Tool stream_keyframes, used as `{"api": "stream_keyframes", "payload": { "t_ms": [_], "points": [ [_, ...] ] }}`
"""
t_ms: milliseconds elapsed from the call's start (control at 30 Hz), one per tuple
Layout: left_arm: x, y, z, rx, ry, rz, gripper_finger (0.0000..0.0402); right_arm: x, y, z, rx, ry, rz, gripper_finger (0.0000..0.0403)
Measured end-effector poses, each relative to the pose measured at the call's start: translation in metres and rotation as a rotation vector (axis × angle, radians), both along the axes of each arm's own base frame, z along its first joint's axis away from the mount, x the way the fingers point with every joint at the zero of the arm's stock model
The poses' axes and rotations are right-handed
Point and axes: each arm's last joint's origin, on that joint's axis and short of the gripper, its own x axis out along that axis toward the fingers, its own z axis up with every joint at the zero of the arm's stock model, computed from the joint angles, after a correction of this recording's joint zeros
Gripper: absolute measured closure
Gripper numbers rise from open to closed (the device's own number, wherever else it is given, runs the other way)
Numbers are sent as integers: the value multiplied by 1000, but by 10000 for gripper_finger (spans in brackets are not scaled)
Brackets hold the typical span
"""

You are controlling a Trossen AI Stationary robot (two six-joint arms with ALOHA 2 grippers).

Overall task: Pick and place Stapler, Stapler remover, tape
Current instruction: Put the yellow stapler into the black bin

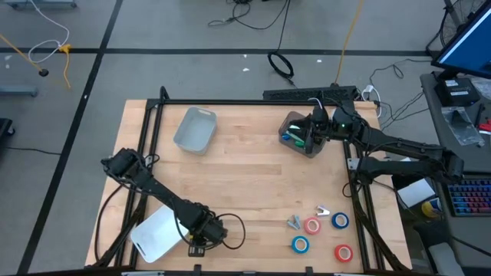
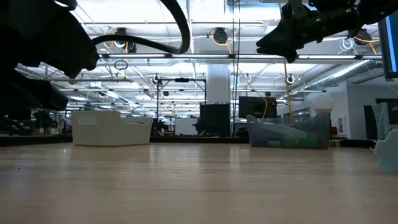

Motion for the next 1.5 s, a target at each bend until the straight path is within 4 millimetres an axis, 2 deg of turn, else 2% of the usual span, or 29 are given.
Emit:
{"api": "stream_keyframes", "payload": {
  "t_ms": [233,600,700,900,1000,1133,1267,1500],
  "points": [
    [-1,-1,-1,-19,18,-8,247,0,0,0,0,0,0,271],
    [-1,-1,-1,-27,23,-6,243,0,0,0,-10,2,2,273],
    [0,0,-1,-28,20,1,268,0,0,0,-17,4,4,273],
    [4,5,-1,-22,8,10,343,0,0,0,-17,5,3,273],
    [7,9,-1,-24,1,12,349,0,0,0,-18,5,3,273],
    [13,18,-1,3,-16,42,347,0,0,0,-18,5,2,273],
    [21,34,2,51,-62,92,326,0,0,0,-18,5,2,273],
    [41,69,31,74,-265,170,345,0,0,0,3,0,-2,273]
  ]
}}
